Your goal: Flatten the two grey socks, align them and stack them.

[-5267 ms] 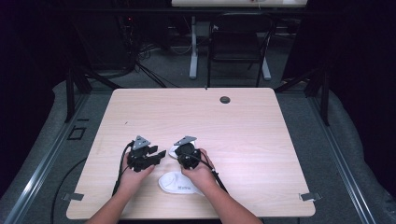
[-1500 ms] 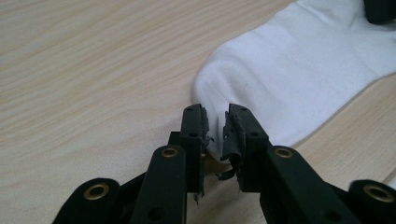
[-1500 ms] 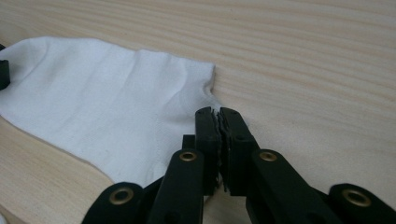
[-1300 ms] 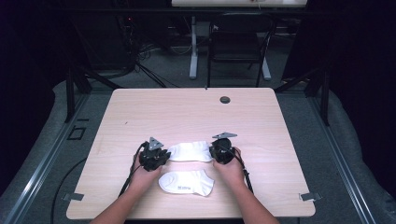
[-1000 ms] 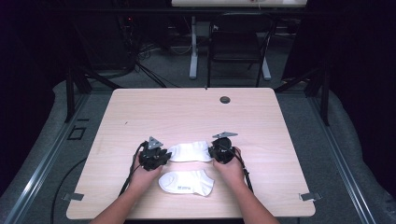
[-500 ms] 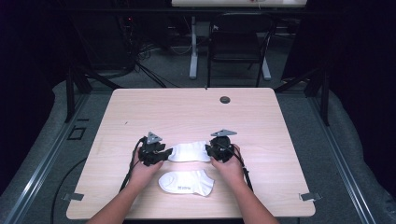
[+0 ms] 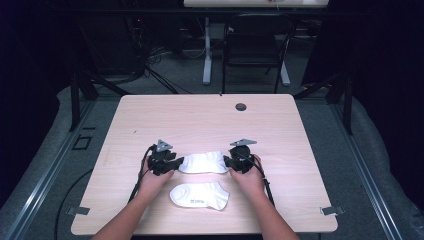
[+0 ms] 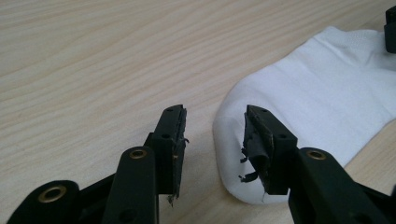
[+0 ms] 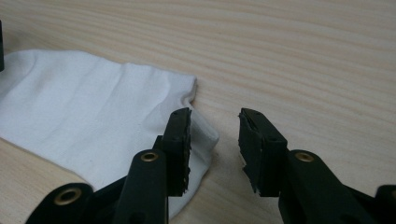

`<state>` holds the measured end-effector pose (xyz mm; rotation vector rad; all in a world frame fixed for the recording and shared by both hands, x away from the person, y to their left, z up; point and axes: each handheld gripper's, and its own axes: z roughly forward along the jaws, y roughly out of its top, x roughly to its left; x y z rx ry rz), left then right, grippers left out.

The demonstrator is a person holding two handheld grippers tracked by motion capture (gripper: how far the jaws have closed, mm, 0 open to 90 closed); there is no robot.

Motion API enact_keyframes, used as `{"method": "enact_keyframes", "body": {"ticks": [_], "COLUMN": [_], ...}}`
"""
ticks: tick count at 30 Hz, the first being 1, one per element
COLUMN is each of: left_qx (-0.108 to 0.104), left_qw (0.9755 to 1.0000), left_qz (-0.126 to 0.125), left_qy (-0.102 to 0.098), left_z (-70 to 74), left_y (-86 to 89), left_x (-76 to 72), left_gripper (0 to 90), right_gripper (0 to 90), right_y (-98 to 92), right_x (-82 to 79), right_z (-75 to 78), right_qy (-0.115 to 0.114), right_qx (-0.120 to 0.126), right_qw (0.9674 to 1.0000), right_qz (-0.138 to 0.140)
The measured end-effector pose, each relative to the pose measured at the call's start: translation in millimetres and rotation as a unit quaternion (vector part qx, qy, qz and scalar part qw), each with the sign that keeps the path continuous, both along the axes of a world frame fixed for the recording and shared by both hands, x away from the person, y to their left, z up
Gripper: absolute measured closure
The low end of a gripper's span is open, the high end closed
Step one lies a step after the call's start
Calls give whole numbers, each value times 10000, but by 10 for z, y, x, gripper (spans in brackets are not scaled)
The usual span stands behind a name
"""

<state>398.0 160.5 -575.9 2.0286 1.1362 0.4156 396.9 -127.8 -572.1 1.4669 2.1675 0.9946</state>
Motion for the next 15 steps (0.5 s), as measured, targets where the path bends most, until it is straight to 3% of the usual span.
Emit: {"method": "enact_keyframes", "body": {"ticks": [6,15], "left_qx": [82,143], "left_qw": [9999,9998], "left_qz": [44,-107], "left_qy": [99,44], "left_z": [-43,-61], "left_y": [-28,-70], "left_x": [8,-30], "left_gripper": [594,726], "right_gripper": [701,826], "right_y": [10,28], "right_x": [4,-30], "right_z": [-45,-37], "right_qy": [157,113], "right_qx": [65,0], "right_qw": [9998,9999], "right_qz": [41,79]}}
